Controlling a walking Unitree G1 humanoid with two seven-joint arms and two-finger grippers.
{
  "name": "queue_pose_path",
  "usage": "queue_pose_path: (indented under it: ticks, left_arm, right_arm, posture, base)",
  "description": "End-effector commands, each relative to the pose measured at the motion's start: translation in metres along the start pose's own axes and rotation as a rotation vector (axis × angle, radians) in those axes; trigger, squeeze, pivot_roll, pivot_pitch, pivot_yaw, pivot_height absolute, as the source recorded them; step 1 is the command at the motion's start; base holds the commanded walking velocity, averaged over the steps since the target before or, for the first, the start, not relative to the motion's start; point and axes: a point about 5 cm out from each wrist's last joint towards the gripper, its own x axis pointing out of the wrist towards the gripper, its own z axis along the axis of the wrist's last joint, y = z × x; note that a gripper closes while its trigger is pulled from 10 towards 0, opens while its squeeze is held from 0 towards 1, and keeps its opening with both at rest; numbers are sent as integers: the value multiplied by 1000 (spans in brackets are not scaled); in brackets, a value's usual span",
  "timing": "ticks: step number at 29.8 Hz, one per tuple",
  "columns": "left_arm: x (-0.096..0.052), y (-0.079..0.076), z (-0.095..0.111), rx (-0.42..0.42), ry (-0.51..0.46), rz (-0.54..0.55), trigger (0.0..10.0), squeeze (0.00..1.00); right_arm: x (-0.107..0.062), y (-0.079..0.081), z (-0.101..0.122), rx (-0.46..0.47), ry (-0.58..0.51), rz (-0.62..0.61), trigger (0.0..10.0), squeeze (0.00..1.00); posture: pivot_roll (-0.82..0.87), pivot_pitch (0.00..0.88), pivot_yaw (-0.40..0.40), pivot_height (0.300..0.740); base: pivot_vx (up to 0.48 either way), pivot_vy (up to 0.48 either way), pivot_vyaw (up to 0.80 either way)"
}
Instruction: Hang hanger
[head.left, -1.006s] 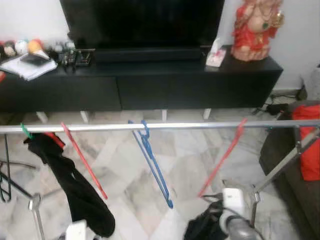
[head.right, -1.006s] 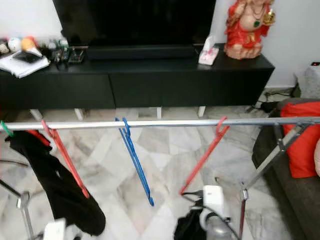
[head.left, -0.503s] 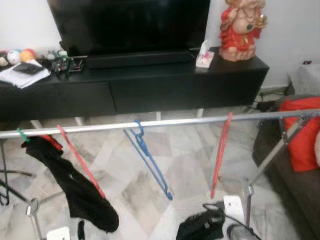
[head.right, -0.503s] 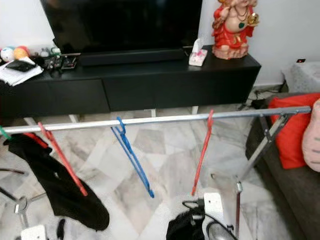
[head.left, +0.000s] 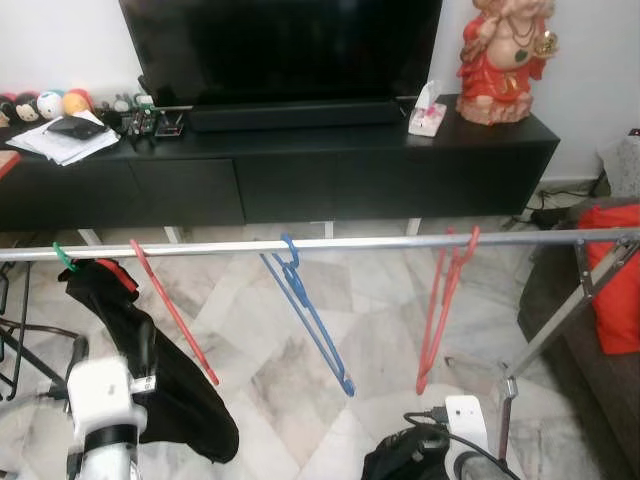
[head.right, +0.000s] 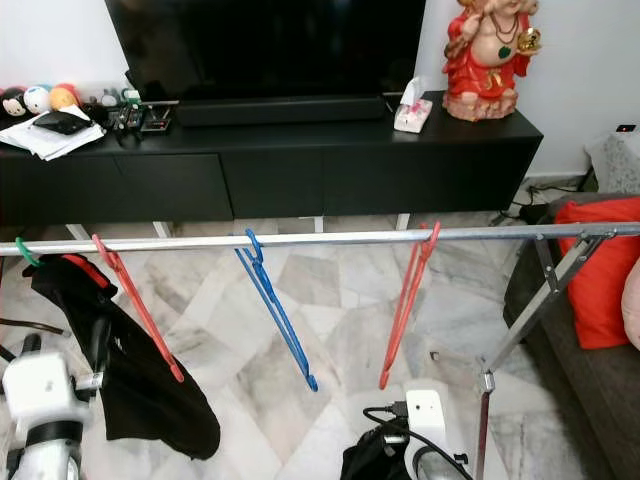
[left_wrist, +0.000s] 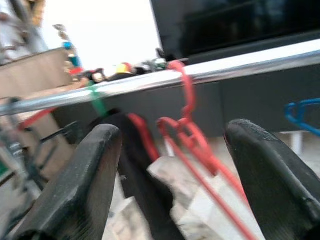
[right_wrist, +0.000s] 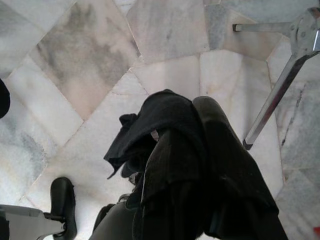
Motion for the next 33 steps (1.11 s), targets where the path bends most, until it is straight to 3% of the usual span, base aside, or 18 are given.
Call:
queue_pose_path:
  ticks: [1, 3, 7, 9, 11, 19, 23, 29, 33]
  left_arm:
    - [0, -1, -1, -3, 41, -15, 10000, 0]
    - [15, -3, -1, -7, 93, 2, 10000, 0]
    - [18, -3, 0, -6, 112, 2, 10000, 0]
    - [62, -12, -9, -87, 262, 60, 10000, 0]
    - [85, -19, -9, -146, 353, 78, 10000, 0]
    - [106, -33, -5, -277, 419, 56, 10000, 0]
    - [116, -33, -11, -247, 502, 80, 10000, 0]
    - [123, -27, -15, -243, 522, 109, 10000, 0]
    - [127, -25, -20, -258, 542, 101, 10000, 0]
  right_arm:
    - [0, 1, 1, 2, 6, 2, 10000, 0]
    - [0, 3, 0, 0, 8, 5, 10000, 0]
    - [0, 3, 0, 0, 9, 5, 10000, 0]
    - [0, 1, 0, -3, 10, 12, 10000, 0]
    - [0, 0, 1, -10, 12, 17, 10000, 0]
    - [0, 0, 0, -24, 19, 27, 10000, 0]
    - [1, 4, 0, -25, 18, 34, 10000, 0]
    - [0, 12, -3, -30, 19, 47, 10000, 0]
    - [1, 7, 1, -31, 16, 43, 10000, 0]
  posture:
    - [-32, 0, 32, 740]
    - [-35, 0, 34, 740]
    - [-35, 0, 34, 740]
    - [-51, 0, 35, 740]
    - [-49, 0, 32, 740]
    - [-48, 0, 25, 740]
    - [-52, 0, 25, 740]
    - [-48, 0, 21, 740]
    - [-52, 0, 22, 740]
  base:
    - [0, 0, 0]
    - [0, 0, 0]
    - [0, 0, 0]
    - [0, 0, 0]
    - [0, 0, 0]
    - [0, 0, 0]
    - [0, 0, 0]
    - [0, 0, 0]
    - [0, 0, 0]
